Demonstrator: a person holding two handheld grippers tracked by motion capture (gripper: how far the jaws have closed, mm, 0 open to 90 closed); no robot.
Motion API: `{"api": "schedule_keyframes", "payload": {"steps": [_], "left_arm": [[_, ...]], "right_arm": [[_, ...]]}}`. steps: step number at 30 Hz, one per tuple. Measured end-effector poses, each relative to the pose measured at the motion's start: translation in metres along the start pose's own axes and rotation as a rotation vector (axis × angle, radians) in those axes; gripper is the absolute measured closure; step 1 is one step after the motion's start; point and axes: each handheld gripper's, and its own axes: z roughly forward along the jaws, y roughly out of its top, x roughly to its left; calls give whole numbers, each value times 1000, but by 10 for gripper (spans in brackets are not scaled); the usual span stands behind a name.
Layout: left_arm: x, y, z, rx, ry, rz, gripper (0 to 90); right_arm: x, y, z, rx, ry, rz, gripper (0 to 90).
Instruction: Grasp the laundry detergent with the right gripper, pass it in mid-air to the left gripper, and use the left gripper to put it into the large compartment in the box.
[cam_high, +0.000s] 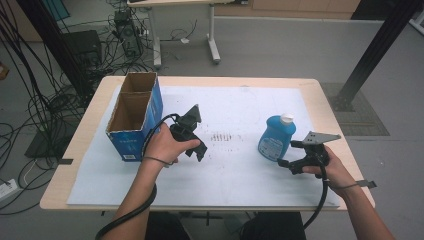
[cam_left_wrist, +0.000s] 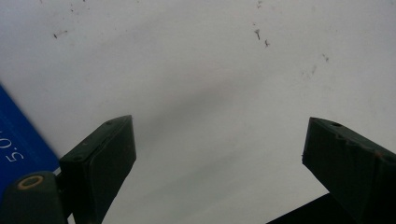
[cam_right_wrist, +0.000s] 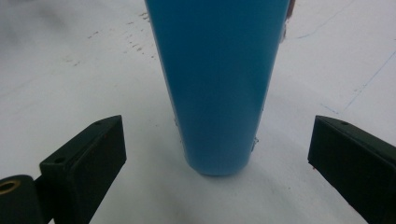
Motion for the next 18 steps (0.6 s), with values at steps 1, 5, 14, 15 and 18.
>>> {"api": "schedule_keyframes", "payload": {"steps": [1,5,14,15,18], "left_arm": [[0,0,0,0,-1,-1,101],[0,0,0,-5,-3,-3,101],[1,0,0,-2,-2,-1,101],[1,0,0,-2,-2,-1,101],[0,0,0,-2,-3,0,101]], "right_arm": [[0,0,1,-4,0,1,37],[-1,1,4,-29,-6,3,36],[-2,3,13,-49,-5,8,37],[-2,4,14,-52,-5,10,37],[-3,4,16,-59,-4,12,38]]}}
